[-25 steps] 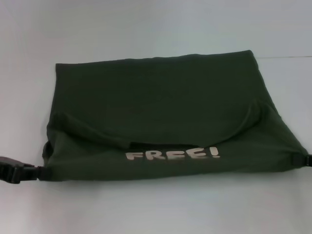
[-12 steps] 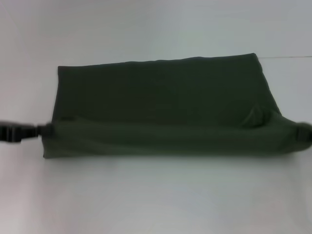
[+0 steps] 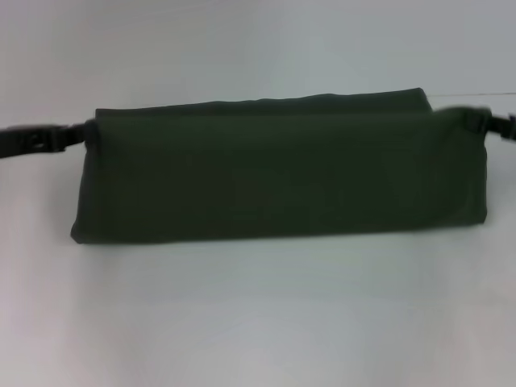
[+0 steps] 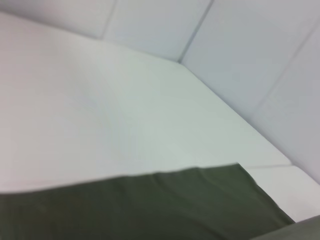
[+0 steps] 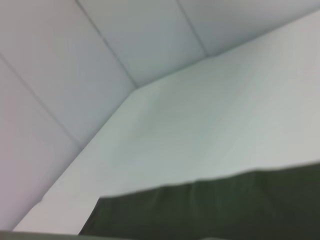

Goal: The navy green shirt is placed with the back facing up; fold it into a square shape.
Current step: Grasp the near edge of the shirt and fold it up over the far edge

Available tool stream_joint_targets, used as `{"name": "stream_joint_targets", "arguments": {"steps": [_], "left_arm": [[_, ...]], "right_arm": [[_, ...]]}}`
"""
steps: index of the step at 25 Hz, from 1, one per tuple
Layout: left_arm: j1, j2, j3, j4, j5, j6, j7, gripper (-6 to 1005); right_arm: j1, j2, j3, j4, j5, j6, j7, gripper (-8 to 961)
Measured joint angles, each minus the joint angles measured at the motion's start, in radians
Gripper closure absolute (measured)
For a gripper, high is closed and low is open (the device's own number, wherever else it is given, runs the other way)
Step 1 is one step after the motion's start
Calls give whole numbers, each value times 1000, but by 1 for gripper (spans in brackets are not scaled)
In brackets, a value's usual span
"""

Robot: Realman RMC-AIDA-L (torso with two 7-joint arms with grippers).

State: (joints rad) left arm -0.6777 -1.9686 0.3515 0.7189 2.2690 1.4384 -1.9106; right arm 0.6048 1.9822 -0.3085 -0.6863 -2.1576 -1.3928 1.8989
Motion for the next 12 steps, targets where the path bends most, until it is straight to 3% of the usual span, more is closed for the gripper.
{"name": "stream_joint_targets", "arguments": {"steps": [3,12], "left_arm": [[-34,-7,7,-42,-10,-108,31,981],[-94,-62,19,-71,-16,-370,107,982]], "right_arm": [[42,7,-4,1,7,87,0,898],[145,35,-70,51,22,344,-37,898]]}}
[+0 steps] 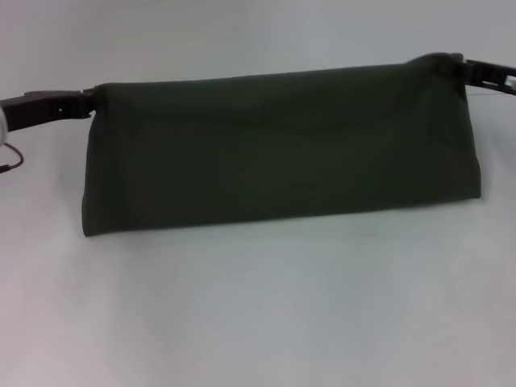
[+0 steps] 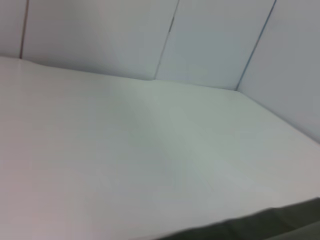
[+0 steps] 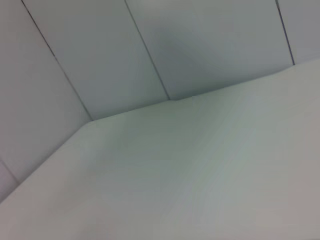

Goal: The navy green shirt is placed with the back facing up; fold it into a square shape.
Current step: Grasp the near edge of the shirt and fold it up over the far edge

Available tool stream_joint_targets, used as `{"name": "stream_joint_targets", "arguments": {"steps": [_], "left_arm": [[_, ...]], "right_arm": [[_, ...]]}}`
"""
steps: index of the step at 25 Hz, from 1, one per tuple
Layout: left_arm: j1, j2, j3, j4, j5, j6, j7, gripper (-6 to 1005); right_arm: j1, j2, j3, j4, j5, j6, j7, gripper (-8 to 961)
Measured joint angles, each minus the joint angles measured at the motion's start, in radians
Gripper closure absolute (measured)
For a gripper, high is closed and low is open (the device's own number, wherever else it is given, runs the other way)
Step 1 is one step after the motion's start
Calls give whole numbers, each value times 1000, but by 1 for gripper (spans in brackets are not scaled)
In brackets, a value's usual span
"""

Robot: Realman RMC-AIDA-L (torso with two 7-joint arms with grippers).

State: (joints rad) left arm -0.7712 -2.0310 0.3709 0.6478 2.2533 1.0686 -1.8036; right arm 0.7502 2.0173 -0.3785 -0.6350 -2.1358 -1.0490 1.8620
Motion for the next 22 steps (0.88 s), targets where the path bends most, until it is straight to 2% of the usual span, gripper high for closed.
{"name": "stream_joint_targets", "arguments": {"steps": [1,2,3,7,13,17,22], "left_arm": [[-4,-6,0,-3,-1,-23,9,982],[-16,-26,1,-7,-9,-90,40,982],[-16,-26,1,-7,-9,-90,40,982],[-38,-53,9,-27,-36,-188,113,982],[-63,-62,69,-92,-97,-325,181,982],[-75,-66,92,-127,-130,-387,212,982],[-84,-83,99,-146,-152,-459,243,981]], "right_arm": [[7,7,-14,3,13,32,-8,898],[15,20,-41,11,45,90,-23,898],[15,20,-41,11,45,90,-23,897],[26,35,-107,43,108,190,-46,897],[43,67,-198,60,157,352,-67,897],[74,69,-235,115,158,458,-67,897],[103,70,-262,162,159,573,-71,896]]}}
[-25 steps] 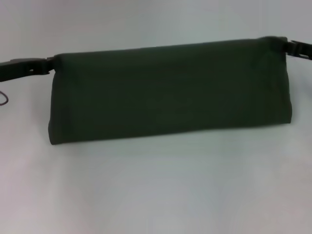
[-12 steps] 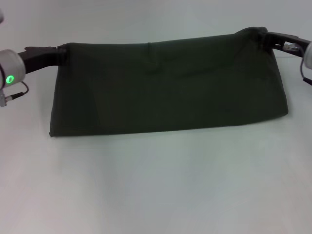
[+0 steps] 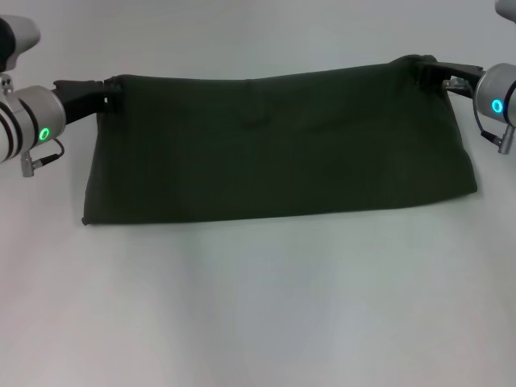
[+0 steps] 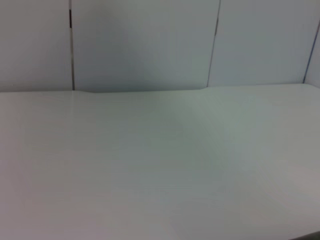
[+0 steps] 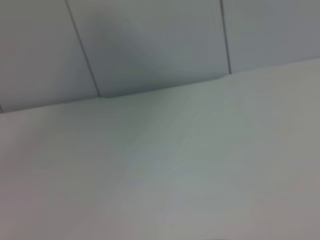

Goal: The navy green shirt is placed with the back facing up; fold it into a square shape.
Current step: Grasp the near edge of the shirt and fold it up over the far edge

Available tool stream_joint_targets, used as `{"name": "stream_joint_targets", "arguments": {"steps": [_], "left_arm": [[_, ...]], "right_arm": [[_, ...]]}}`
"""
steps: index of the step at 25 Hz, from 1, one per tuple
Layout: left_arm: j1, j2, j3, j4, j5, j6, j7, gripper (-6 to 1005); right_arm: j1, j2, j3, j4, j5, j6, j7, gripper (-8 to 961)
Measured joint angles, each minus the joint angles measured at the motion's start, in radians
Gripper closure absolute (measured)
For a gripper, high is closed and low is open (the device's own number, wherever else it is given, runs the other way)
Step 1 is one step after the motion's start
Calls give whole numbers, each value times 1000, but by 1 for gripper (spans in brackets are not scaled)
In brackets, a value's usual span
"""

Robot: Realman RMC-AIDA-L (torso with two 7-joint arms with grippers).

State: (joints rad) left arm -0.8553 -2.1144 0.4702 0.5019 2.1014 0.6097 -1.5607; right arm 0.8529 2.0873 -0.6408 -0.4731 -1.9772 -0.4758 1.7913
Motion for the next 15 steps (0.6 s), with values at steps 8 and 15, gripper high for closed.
{"name": "stream_joint_targets", "arguments": {"steps": [8,15], "left_arm": [[-3,-8,1,-42,-91,-61,96,982],[-5,-8,0,-64,-134,-86,150,981]], "right_arm": [[23,2,-6,31,2,74,-10,896],[24,2,-7,36,2,90,-22,897]]}}
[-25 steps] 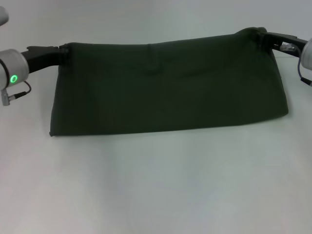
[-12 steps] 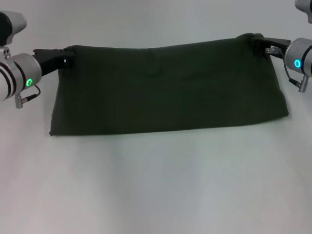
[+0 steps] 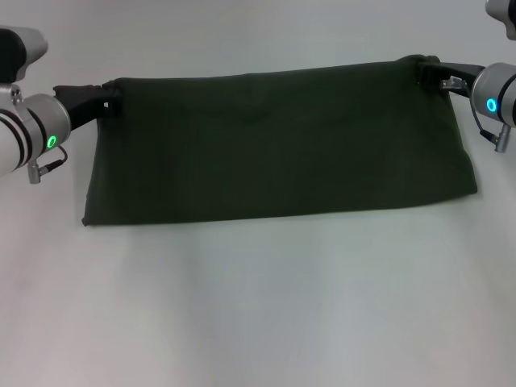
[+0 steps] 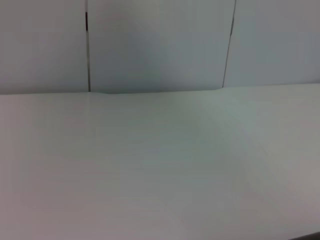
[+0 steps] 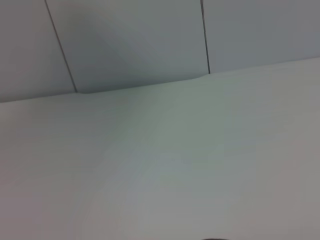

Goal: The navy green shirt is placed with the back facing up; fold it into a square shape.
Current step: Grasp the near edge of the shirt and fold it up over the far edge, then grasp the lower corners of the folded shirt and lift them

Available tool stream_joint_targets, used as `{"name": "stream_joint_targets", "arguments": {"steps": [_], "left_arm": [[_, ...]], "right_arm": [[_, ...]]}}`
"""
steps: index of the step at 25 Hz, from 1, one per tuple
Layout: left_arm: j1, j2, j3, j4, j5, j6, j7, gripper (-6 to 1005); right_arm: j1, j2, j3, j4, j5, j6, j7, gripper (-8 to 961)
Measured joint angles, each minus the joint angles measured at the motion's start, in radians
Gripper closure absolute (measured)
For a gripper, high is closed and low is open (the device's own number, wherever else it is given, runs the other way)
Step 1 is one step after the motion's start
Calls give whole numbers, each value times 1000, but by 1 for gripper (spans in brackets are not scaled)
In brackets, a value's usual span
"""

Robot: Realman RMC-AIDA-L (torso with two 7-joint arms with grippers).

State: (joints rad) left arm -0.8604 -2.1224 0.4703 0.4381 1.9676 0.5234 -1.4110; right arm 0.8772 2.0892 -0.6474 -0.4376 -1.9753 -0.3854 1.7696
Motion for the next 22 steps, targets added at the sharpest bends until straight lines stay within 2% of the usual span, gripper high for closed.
{"name": "stream_joint_targets", "arguments": {"steps": [9,11,17,19,22], "left_arm": [[-1,-3,0,-11,-66,-26,27,982],[2,-9,-2,-9,-114,-57,38,982],[6,-10,-2,-11,-174,-74,69,850],[8,-7,-3,-11,-180,-75,74,629],[17,-4,-4,-10,-181,-65,66,570]], "right_arm": [[-5,-1,0,2,42,4,-1,895],[-6,-1,0,2,44,4,-1,844],[-6,-3,0,2,44,34,-2,690],[-6,-4,0,2,43,46,-2,605],[-10,-10,0,-2,43,48,-2,477]]}}
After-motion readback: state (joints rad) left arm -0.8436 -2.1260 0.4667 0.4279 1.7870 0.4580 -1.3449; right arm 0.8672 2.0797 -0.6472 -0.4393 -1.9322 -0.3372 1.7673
